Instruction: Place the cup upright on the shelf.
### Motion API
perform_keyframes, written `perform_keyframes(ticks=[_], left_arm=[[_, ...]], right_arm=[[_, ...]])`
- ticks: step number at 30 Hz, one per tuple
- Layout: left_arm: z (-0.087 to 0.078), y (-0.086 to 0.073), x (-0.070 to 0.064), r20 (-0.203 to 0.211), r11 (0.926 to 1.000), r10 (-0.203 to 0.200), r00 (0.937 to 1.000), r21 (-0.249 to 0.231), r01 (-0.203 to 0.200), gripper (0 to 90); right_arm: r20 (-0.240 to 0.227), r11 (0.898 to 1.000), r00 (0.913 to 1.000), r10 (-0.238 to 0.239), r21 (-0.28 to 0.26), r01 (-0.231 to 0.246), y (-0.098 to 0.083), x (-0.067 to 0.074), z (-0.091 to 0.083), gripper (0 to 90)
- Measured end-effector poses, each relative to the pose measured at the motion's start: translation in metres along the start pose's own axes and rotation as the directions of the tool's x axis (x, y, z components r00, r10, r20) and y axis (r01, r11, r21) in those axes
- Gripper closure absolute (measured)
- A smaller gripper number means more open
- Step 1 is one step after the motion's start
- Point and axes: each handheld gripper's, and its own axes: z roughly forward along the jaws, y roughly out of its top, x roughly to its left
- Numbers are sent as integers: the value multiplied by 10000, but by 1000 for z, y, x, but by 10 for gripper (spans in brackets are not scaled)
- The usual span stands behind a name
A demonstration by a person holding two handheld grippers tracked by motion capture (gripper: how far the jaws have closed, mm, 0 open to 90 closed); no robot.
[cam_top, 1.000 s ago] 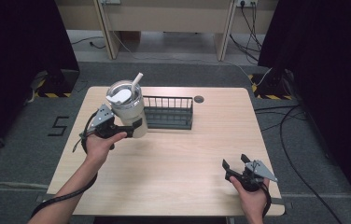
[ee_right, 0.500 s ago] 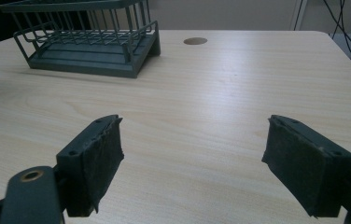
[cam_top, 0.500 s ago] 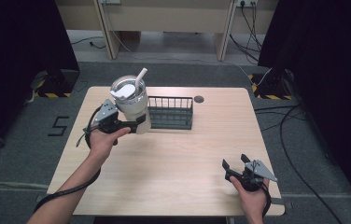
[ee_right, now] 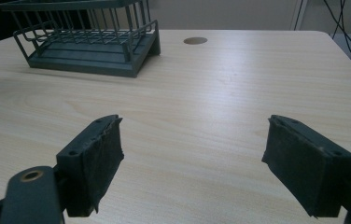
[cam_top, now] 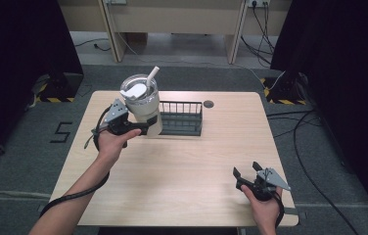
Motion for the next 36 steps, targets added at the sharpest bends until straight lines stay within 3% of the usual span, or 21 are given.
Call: perform_keyframes(ticks=[36], left_arm=[[47,28,4,65,10000,71,10000,-38,-71,98]], right_arm=[[-65,10000,10000,30,15,-30,-1,-1,0,195]])
